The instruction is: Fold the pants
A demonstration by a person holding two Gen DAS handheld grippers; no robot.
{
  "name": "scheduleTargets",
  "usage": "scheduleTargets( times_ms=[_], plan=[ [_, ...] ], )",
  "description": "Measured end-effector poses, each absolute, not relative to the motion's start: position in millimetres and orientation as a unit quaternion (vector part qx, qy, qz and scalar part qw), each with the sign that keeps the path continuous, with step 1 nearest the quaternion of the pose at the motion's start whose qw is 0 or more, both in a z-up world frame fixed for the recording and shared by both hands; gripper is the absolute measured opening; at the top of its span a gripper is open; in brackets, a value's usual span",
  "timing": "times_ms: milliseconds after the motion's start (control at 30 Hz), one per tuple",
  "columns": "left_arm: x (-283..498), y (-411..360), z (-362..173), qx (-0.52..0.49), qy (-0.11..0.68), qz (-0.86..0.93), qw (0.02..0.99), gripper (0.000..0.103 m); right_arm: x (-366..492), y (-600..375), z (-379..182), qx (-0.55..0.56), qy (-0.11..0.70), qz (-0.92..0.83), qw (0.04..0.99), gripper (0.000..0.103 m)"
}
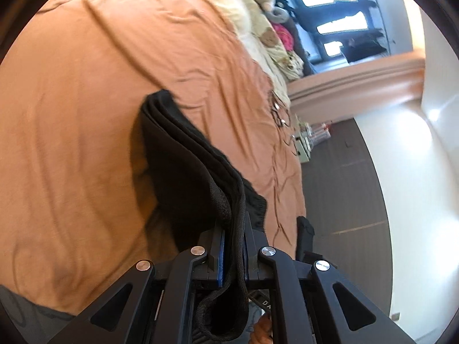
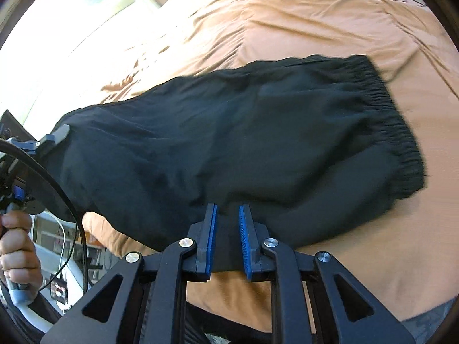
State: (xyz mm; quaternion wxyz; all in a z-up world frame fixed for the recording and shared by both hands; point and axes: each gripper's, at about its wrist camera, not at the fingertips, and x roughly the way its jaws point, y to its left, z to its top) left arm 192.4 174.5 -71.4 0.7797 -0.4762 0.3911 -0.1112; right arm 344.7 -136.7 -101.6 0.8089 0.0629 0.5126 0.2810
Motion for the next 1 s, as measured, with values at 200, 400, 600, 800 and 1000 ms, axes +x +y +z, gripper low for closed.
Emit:
scheduleTargets(
  times_ms=[200, 400, 600, 800, 1000],
  plan=[
    [220.2, 145.2, -58.5, -0.45, 0.403, -0.137, 0.786, 0.009, 335.9, -169.1, -90.0, 0.079, 0.5, 0.262, 0.822, 0.026],
    [242.1, 115.3, -56.5, -0.43, 0.418, -0.155, 0.785, 0.009, 321.6, -199.4, -80.7, 0.087, 0.481, 0.24, 0.839, 0.033],
    [265.9, 76.6, -60.3, -0.407, 0.44, -0.174, 0.781, 0.009, 316.4, -230.3, -82.1, 0.1, 0.476, 0.212, 0.848, 0.035],
    [280.4, 43.7, -71.7, -0.391, 0.468, -0.185, 0.771, 0.009, 310.7, -249.5, -86.0, 0.111, 0.475, 0.191, 0.852, 0.035],
    [289.1, 10.1, -88.3, -0.371, 0.5, -0.192, 0.759, 0.009, 303.8, -274.2, -90.1, 0.131, 0.478, 0.174, 0.851, 0.035]
  ],
)
